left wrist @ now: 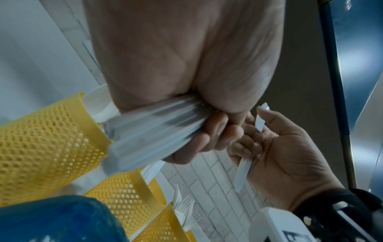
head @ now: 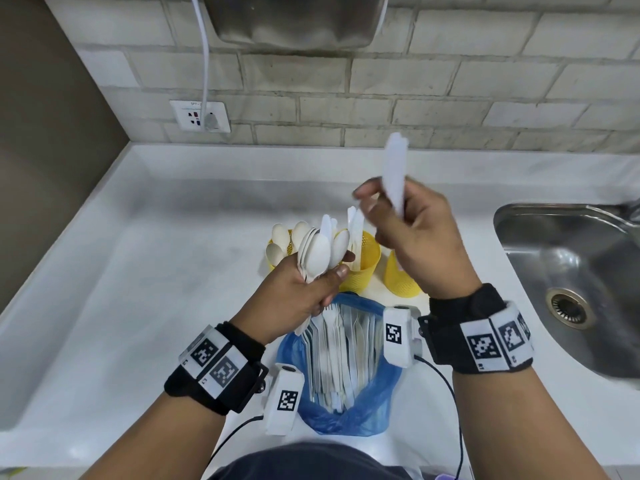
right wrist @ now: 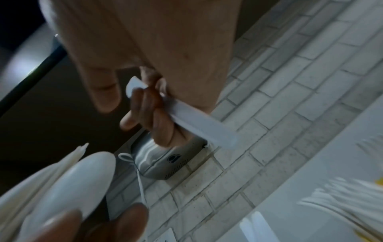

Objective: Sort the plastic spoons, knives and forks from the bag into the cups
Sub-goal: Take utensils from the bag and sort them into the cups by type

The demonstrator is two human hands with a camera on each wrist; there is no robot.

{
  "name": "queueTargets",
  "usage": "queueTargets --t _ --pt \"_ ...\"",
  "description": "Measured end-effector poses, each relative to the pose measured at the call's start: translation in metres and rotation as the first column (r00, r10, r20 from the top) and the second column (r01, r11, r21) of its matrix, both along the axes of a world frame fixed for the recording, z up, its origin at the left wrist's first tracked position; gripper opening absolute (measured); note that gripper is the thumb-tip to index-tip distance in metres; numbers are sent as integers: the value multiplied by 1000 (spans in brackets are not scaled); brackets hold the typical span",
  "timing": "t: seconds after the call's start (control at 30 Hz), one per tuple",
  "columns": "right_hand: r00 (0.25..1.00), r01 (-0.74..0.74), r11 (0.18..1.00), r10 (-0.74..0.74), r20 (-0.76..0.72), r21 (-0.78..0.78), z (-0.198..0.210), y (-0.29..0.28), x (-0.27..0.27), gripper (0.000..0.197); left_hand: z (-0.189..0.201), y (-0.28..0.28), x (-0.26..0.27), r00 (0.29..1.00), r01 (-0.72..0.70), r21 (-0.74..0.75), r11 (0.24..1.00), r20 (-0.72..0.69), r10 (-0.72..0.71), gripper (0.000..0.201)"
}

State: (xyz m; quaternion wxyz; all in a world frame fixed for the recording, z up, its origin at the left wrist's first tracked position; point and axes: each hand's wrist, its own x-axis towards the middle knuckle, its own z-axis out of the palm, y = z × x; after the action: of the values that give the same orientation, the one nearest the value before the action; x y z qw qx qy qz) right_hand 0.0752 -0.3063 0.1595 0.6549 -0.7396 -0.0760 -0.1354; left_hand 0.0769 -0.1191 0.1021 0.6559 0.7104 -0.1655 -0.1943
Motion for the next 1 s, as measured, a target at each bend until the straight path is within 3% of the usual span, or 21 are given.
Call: queueTargets --t 0.07,0.13,0.23,0.37,0.57,0.83,1.0 --pt "995 -92 989 86 -57 -118 0 4 -4 8 2 -1 -1 1000 7 4 1000 13 -7 22" --pt "988 -139 980 127 -92 -143 -1 6 -5 6 3 -1 -2 1000 8 7 1000 16 -8 33" --pt "986 -152 967 133 -104 -203 -2 6 -3 8 4 -1 -3 1000 4 13 1000 6 -4 31" --pt "993 -113 929 100 -57 -353 -2 6 -2 15 5 0 -3 1000 5 45 999 27 -6 23" --pt "995 56 884 -12 95 -464 -11 14 2 19 5 -1 -3 999 21 61 998 35 -23 31" --pt "979 191 896 -147 139 -400 -13 17 2 23 4 2 -5 999 29 46 999 29 -30 27" --pt "997 19 944 7 78 -329 -16 13 0 17 6 0 -5 998 56 35 998 12 -56 36"
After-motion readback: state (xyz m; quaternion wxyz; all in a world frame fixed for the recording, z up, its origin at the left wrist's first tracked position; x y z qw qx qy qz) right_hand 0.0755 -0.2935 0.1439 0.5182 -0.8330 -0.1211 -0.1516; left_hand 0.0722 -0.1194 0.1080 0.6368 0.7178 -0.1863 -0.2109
